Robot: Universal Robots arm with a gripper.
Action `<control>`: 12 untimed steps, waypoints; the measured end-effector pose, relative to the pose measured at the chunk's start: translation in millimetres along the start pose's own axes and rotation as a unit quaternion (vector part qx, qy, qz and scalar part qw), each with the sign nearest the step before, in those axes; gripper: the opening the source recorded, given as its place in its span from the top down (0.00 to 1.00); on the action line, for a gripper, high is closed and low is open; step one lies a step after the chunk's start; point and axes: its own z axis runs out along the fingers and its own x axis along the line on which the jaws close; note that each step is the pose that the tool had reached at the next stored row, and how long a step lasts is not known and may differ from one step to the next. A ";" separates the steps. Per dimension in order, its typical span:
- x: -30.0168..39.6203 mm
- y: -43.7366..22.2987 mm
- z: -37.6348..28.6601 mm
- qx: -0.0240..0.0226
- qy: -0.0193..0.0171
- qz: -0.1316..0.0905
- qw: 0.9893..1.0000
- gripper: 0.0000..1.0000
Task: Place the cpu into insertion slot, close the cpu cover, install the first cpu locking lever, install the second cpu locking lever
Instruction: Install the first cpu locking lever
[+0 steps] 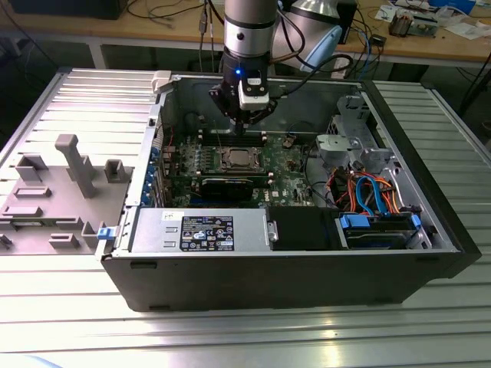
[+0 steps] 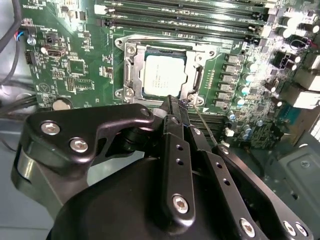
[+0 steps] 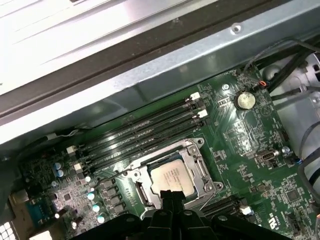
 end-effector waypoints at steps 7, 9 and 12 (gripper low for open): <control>3.3 -1.5 0.2 -0.003 -0.006 -0.028 1.000 0.89; 3.4 -1.6 0.6 -0.003 -0.006 -0.050 0.999 0.89; 3.3 -1.5 1.1 -0.003 -0.005 -0.078 0.997 0.89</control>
